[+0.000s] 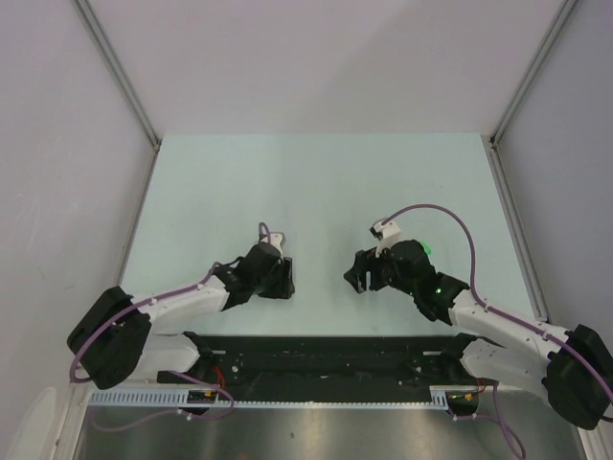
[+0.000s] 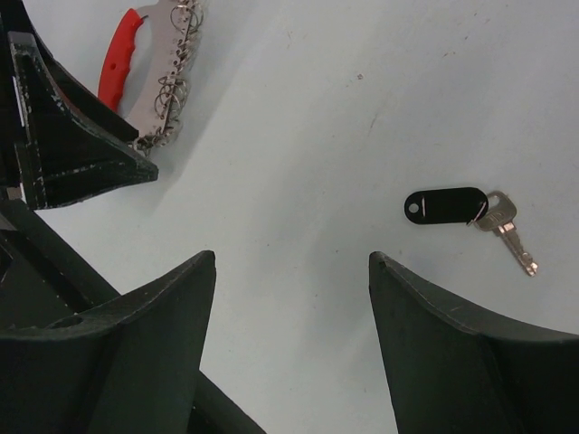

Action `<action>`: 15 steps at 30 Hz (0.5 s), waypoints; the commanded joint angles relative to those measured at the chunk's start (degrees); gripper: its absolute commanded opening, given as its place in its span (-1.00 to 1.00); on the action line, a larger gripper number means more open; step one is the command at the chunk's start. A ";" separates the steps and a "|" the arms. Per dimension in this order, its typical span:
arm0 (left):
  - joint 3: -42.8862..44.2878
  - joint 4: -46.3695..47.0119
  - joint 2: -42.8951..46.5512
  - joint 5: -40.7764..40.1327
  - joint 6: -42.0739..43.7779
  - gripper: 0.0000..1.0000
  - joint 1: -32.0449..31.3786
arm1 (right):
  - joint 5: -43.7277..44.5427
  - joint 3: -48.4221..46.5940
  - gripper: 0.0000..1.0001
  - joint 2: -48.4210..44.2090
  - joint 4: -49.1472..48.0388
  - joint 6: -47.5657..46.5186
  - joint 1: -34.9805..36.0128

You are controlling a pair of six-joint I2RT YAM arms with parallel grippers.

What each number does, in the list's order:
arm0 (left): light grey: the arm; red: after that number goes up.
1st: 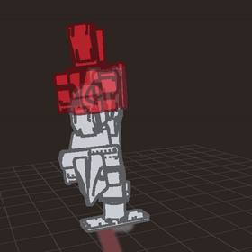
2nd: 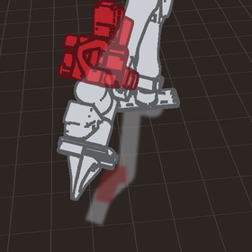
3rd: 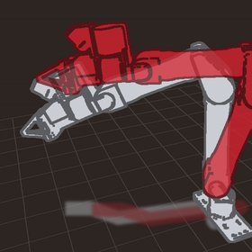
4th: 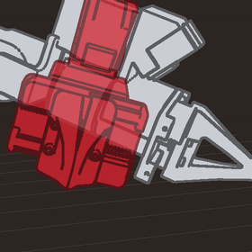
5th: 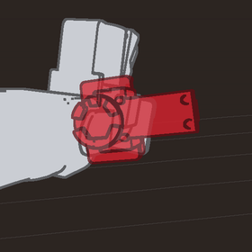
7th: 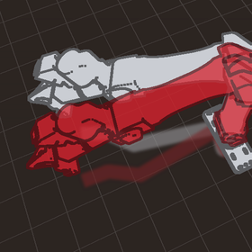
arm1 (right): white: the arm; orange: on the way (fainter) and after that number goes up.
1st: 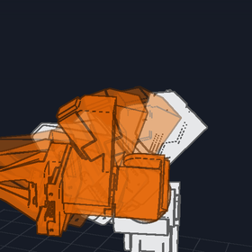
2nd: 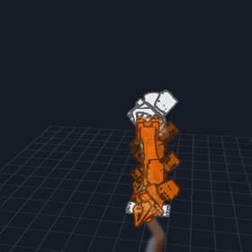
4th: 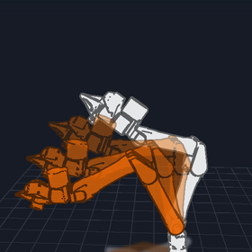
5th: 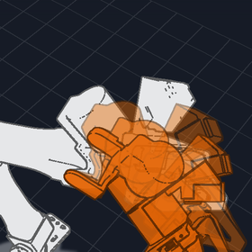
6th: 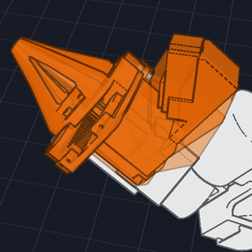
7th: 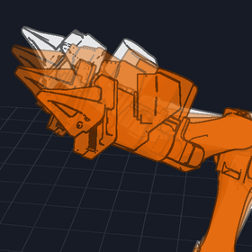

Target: Put the keys on the keyring

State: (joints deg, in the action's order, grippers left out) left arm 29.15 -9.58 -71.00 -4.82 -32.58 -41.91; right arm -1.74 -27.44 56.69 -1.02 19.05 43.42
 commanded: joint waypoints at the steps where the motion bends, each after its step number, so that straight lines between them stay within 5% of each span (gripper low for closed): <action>1: 5.12 -1.75 -1.50 1.48 -1.26 0.20 -3.87 | 1.30 -0.25 0.45 -0.87 -0.57 -1.56 0.26; 8: 7.76 -2.28 -2.65 -1.14 -3.02 0.23 -6.34 | 0.25 -0.16 0.39 -1.23 -1.18 -2.09 0.35; 15: 9.00 -6.84 5.78 -10.80 -3.46 0.29 -6.17 | -2.31 -0.68 0.25 3.16 -5.13 -1.56 5.00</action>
State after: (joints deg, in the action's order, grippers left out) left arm 35.07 -13.47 -70.72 -7.88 -34.30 -48.05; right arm -2.68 -27.44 57.39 -1.85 17.45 45.30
